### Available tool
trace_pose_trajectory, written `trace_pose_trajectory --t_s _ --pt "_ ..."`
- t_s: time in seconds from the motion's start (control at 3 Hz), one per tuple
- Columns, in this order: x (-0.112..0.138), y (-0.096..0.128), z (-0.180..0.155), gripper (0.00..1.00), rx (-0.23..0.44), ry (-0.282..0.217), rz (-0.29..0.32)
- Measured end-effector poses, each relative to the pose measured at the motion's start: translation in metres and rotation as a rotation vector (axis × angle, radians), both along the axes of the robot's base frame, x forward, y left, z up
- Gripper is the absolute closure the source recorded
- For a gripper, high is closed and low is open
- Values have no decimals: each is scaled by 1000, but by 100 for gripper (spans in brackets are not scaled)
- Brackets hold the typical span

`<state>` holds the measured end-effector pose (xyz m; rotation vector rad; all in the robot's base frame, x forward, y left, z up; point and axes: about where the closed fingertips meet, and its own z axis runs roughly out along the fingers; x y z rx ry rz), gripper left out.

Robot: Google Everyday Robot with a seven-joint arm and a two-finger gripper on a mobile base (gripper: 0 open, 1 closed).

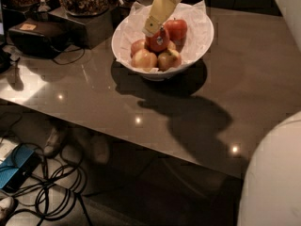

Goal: Pick apple from white bowl

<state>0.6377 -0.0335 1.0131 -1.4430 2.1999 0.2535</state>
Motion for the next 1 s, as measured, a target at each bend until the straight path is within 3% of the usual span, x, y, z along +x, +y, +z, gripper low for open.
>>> trace_pose_trajectory --t_s 1.0 --pt "37 1 -34 26 -41 57 -54"
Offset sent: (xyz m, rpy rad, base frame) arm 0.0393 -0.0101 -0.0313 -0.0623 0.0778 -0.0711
